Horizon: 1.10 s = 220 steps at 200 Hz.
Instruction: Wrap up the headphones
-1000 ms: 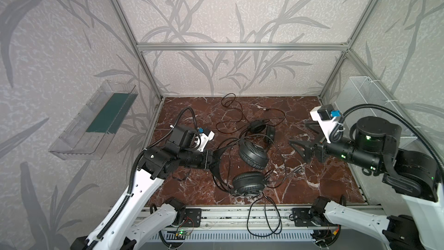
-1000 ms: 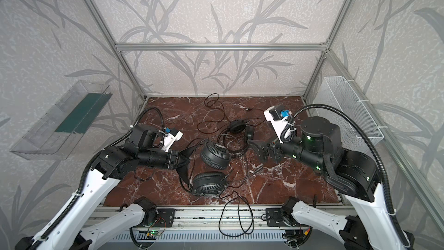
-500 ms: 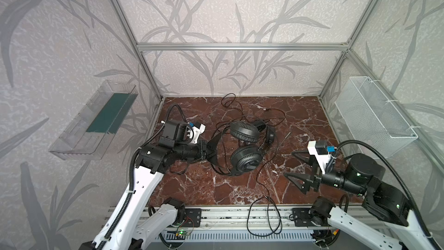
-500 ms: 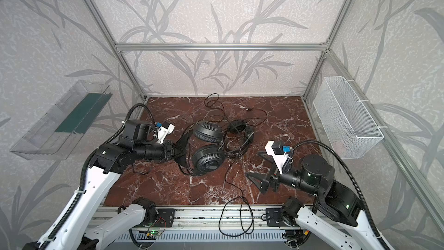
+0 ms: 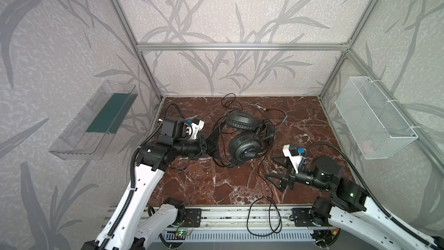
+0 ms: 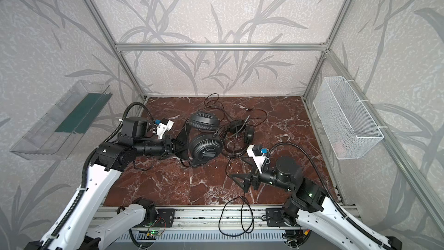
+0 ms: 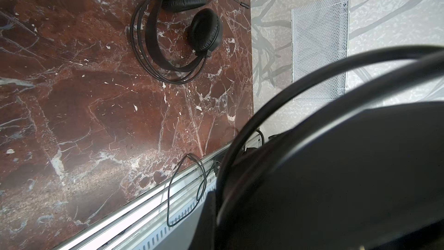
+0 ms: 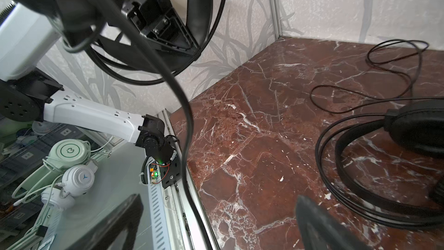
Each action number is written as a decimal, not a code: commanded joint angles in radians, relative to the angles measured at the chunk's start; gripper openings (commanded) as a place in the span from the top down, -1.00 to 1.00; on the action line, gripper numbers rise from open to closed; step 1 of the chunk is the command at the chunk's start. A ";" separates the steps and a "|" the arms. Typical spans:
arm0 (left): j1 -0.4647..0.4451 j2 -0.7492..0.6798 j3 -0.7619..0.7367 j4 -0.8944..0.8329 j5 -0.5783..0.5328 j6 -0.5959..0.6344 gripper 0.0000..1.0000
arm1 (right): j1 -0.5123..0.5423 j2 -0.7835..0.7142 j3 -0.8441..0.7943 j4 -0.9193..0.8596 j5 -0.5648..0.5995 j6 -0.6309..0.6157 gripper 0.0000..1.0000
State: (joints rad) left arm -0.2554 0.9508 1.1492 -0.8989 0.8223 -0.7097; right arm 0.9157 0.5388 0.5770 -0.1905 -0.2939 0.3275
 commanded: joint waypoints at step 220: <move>0.067 -0.040 -0.031 -0.010 0.091 0.040 1.00 | -0.129 0.161 0.377 -0.189 0.382 -0.363 1.00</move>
State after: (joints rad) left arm -0.2043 0.9588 1.0752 -0.9161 0.8383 -0.6727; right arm 0.9493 0.6823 0.9424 -0.3210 0.2066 -0.1051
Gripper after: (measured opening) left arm 0.067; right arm 0.061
